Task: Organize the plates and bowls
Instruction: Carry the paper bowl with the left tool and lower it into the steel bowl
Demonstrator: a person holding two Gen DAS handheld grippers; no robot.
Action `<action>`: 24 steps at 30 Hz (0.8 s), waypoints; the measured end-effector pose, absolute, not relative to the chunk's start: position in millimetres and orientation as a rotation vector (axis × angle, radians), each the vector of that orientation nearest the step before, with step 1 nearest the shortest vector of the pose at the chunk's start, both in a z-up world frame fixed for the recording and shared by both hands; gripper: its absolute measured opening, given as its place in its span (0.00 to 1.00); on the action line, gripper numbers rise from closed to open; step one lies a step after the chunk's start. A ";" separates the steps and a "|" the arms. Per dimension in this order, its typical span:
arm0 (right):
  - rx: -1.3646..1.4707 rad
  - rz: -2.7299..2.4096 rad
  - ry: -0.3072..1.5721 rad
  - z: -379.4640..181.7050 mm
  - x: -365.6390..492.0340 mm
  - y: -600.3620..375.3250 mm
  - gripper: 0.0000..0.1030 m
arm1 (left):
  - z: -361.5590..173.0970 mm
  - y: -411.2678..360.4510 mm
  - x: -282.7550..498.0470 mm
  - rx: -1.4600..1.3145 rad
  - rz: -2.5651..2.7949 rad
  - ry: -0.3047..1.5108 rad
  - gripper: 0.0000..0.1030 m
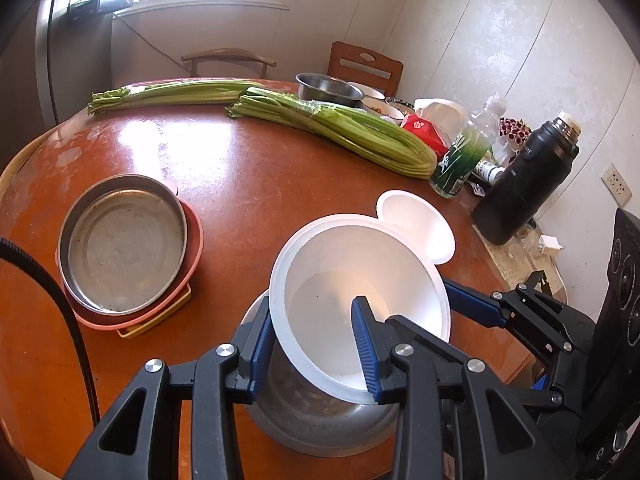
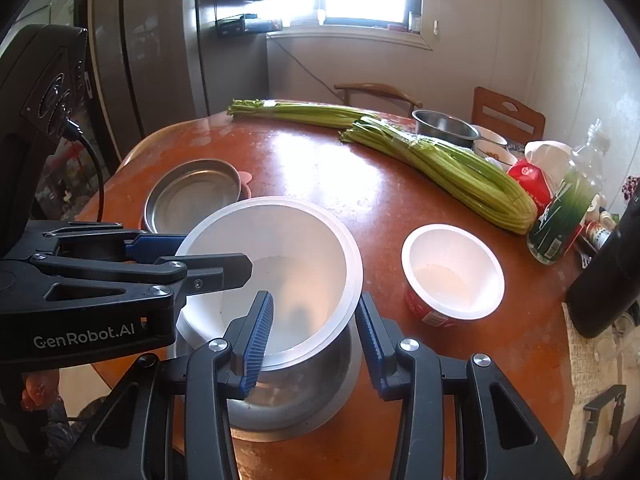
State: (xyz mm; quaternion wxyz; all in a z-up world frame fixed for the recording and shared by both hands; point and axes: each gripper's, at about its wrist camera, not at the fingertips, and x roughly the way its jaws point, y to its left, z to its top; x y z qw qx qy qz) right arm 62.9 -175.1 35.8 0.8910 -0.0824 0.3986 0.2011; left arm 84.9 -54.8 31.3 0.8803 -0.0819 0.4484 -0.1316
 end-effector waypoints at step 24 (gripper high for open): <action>-0.175 0.423 0.892 5.4 56.0 -172.8 0.43 | -1.9 -58.0 86.2 -0.143 -0.259 1.007 0.36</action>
